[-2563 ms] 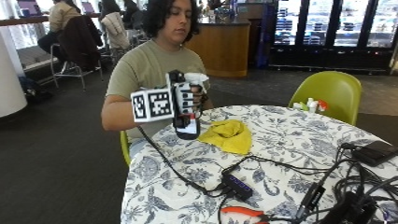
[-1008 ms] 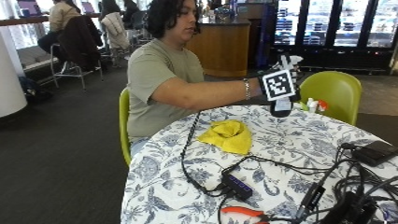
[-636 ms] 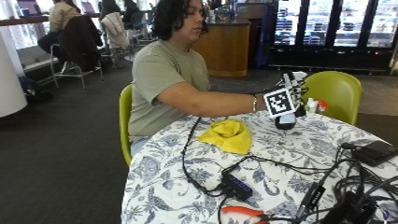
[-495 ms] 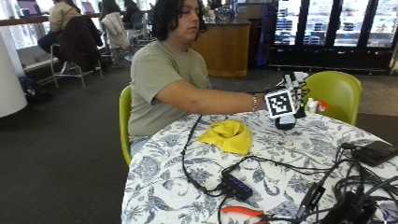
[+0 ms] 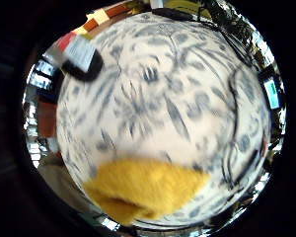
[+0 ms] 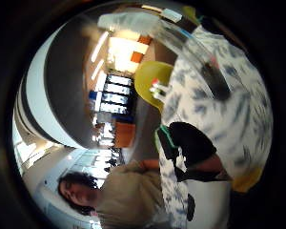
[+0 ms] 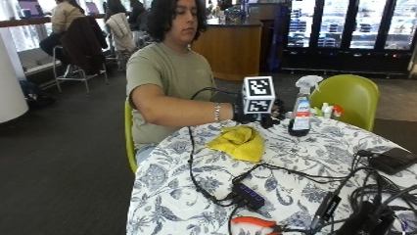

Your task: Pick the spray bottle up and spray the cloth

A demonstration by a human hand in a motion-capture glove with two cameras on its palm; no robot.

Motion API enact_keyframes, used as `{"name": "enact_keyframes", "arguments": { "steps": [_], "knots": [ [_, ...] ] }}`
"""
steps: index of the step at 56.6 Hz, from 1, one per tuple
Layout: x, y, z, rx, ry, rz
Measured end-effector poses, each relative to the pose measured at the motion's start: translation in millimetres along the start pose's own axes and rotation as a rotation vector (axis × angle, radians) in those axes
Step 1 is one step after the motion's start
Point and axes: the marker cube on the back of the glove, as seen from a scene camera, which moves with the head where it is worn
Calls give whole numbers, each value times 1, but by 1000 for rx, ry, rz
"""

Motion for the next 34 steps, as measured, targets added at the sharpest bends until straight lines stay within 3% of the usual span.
{"name": "enact_keyframes", "arguments": {
  "steps": [6,17,34],
  "knots": [
    [-10,66,-5,-78,127,-32],
    [-30,171,-20,-73,353,-70],
    [-43,240,-34,-50,405,-107]
  ]
}}
